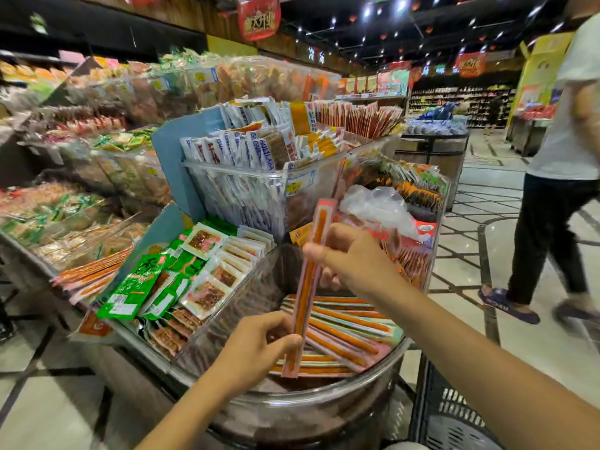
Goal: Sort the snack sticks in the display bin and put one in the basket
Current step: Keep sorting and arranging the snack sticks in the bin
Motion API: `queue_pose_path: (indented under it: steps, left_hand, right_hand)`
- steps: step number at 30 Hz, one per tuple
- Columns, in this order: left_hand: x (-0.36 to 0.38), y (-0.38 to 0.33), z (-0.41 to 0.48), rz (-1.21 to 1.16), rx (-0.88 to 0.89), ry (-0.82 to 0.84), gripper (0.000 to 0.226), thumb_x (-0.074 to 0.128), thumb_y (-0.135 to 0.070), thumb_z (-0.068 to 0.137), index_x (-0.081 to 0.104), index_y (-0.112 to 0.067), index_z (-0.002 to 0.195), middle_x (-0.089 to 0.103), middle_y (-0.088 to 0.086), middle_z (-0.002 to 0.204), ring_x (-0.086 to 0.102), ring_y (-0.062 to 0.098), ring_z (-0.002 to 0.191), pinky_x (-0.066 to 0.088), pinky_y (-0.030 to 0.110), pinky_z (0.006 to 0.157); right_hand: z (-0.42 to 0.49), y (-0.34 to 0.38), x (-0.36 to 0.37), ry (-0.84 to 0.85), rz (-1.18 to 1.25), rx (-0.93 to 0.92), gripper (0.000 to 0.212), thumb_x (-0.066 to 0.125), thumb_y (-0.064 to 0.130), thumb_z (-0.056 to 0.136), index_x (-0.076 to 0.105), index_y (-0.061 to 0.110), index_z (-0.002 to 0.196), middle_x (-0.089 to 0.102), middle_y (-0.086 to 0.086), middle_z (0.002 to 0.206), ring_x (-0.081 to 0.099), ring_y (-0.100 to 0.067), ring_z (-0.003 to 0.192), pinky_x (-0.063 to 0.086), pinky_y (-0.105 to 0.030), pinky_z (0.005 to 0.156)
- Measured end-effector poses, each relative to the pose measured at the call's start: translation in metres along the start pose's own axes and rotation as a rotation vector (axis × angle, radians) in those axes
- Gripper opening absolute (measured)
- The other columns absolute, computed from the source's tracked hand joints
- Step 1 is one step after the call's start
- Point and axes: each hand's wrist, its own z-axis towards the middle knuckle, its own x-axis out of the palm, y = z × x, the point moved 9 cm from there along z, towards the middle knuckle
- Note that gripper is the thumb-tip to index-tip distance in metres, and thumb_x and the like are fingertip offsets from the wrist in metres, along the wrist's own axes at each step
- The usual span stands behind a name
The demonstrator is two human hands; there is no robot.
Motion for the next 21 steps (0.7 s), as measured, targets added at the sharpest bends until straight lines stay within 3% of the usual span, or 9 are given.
queue_pose_path:
  steps: [2, 5, 7, 11, 16, 18, 21]
  left_hand:
    - [-0.005, -0.002, -0.001, -0.038, 0.011, -0.035, 0.021, 0.073, -0.018, 0.091, 0.068, -0.033, 0.077, 0.067, -0.016, 0.071, 0.062, 0.002, 0.069, 0.043, 0.014, 0.065]
    - [-0.009, -0.003, -0.002, -0.104, 0.014, -0.067, 0.011, 0.076, -0.018, 0.088, 0.076, -0.027, 0.083, 0.073, -0.007, 0.077, 0.067, 0.006, 0.071, 0.047, 0.016, 0.066]
    - [-0.005, 0.001, -0.001, -0.169, -0.024, -0.033, 0.008, 0.079, -0.017, 0.085, 0.077, -0.024, 0.086, 0.076, -0.004, 0.082, 0.07, 0.008, 0.075, 0.05, 0.015, 0.069]
    - [0.006, 0.008, -0.001, -0.236, -0.097, 0.069, 0.022, 0.081, -0.01, 0.082, 0.078, -0.031, 0.085, 0.077, 0.001, 0.08, 0.072, 0.012, 0.071, 0.054, 0.021, 0.067]
    - [0.006, 0.022, -0.002, -0.348, -0.209, 0.055, 0.015, 0.077, -0.006, 0.085, 0.082, -0.019, 0.09, 0.076, 0.014, 0.077, 0.072, 0.027, 0.067, 0.053, 0.031, 0.058]
    - [0.004, 0.029, -0.002, -0.409, -0.265, 0.015, 0.013, 0.077, -0.003, 0.084, 0.082, -0.015, 0.086, 0.074, 0.017, 0.072, 0.07, 0.028, 0.063, 0.049, 0.027, 0.05]
    - [0.002, 0.036, -0.003, -0.44, -0.322, -0.029, 0.014, 0.076, -0.002, 0.084, 0.082, -0.015, 0.082, 0.071, 0.014, 0.065, 0.068, 0.025, 0.059, 0.045, 0.025, 0.045]
  right_hand:
    - [-0.009, -0.014, 0.018, 0.112, -0.08, 0.014, 0.009, 0.076, 0.011, 0.088, 0.068, 0.01, 0.084, 0.066, -0.004, 0.066, 0.062, -0.008, 0.052, 0.046, -0.02, 0.049]
    - [-0.019, -0.031, 0.034, 0.188, -0.18, 0.015, 0.013, 0.076, 0.013, 0.088, 0.069, 0.016, 0.078, 0.071, -0.004, 0.069, 0.069, -0.014, 0.062, 0.056, -0.031, 0.061]
    - [-0.017, -0.031, 0.027, 0.122, -0.225, 0.005, 0.01, 0.072, 0.016, 0.091, 0.069, 0.009, 0.084, 0.073, -0.009, 0.076, 0.072, -0.017, 0.068, 0.059, -0.039, 0.068]
    - [-0.011, -0.023, 0.008, 0.0, -0.142, 0.019, 0.02, 0.066, 0.015, 0.097, 0.062, -0.004, 0.094, 0.071, -0.02, 0.082, 0.072, -0.018, 0.066, 0.054, -0.032, 0.06]
    - [-0.012, -0.02, -0.007, -0.085, -0.304, 0.012, 0.025, 0.075, 0.035, 0.089, 0.066, 0.013, 0.08, 0.069, -0.003, 0.071, 0.068, -0.017, 0.066, 0.058, -0.045, 0.068]
    - [-0.017, -0.005, -0.015, -0.172, -0.474, -0.104, 0.031, 0.077, 0.041, 0.086, 0.061, 0.017, 0.074, 0.062, 0.002, 0.066, 0.06, -0.017, 0.064, 0.054, -0.042, 0.063]
    - [-0.034, 0.038, -0.005, -0.213, -0.733, -0.525, 0.026, 0.076, 0.03, 0.088, 0.057, 0.015, 0.079, 0.056, 0.002, 0.078, 0.051, -0.017, 0.064, 0.048, -0.038, 0.055]
